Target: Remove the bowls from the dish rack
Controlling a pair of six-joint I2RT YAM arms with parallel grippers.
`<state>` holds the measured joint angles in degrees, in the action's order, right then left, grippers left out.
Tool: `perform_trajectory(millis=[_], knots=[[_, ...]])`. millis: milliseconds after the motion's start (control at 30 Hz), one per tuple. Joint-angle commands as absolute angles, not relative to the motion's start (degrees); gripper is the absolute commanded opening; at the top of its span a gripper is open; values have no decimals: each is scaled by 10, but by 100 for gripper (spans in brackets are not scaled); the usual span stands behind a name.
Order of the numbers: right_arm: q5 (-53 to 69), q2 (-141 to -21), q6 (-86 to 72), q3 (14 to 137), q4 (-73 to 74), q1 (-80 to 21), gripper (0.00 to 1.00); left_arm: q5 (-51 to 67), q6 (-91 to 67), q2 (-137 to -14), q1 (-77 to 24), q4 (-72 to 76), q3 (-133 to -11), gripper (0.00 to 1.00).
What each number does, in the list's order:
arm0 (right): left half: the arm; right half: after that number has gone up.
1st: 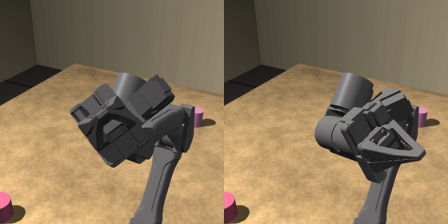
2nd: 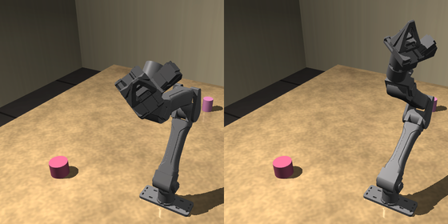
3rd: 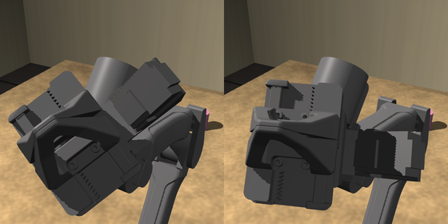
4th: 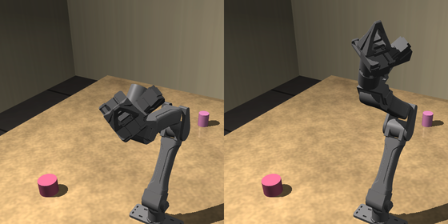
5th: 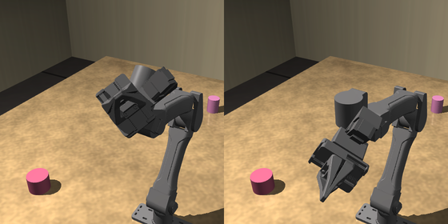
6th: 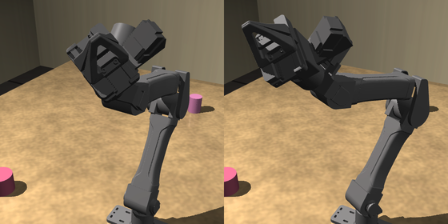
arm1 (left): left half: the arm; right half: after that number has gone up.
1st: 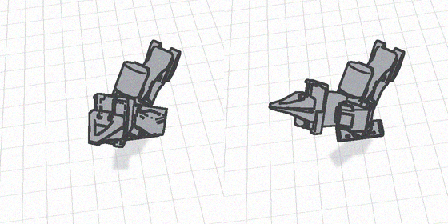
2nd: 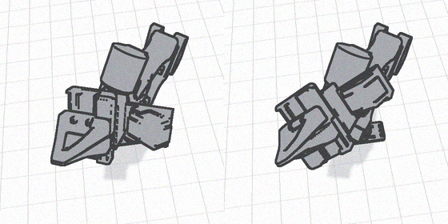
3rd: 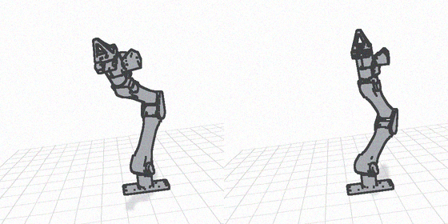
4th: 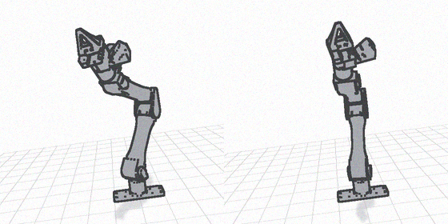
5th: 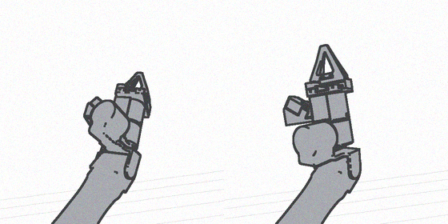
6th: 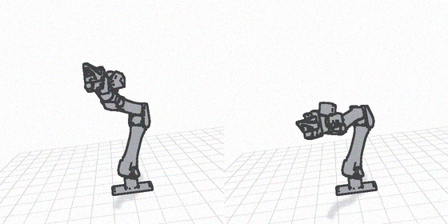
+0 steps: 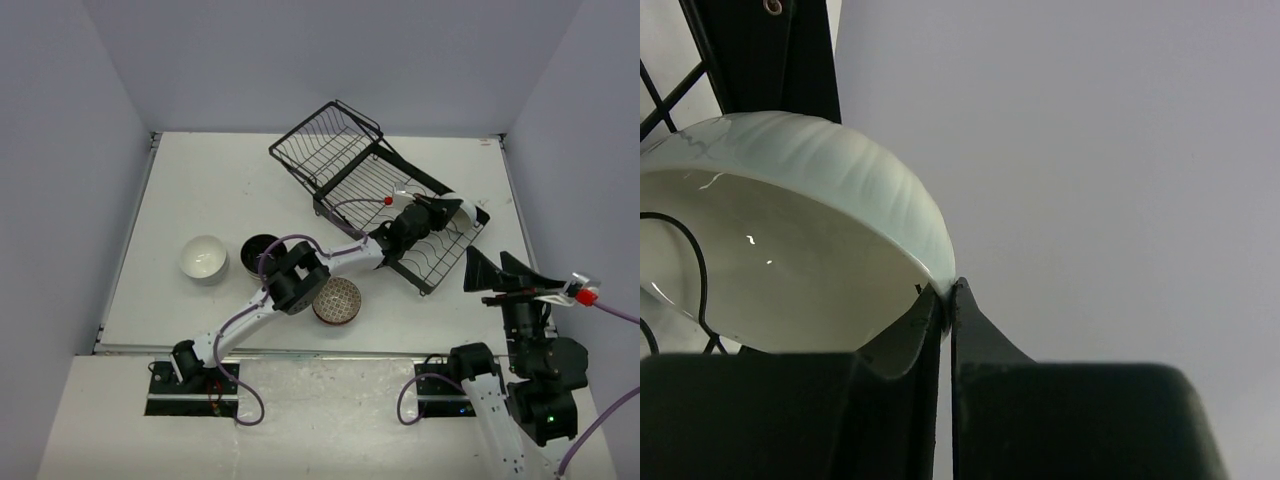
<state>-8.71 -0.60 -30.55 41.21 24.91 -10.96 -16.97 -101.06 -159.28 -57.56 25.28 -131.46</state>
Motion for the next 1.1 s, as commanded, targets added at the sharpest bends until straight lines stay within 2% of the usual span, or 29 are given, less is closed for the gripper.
perform_trajectory(millis=[0, 367, 533, 1067], knots=[[-105, -3, -294, 409, 243, -115, 99, -185, -989, -1567, -568, 241, -1301, 0], [-111, -3, -287, 408, 241, -123, 99, -128, -863, -1575, -563, 435, -1319, 0], [-120, -3, -285, 407, 240, -127, 99, -107, -856, -1585, -561, 513, -1293, 0], [-121, 10, -279, 403, 237, -129, 99, -21, -798, -1613, -550, 572, -1356, 0]])
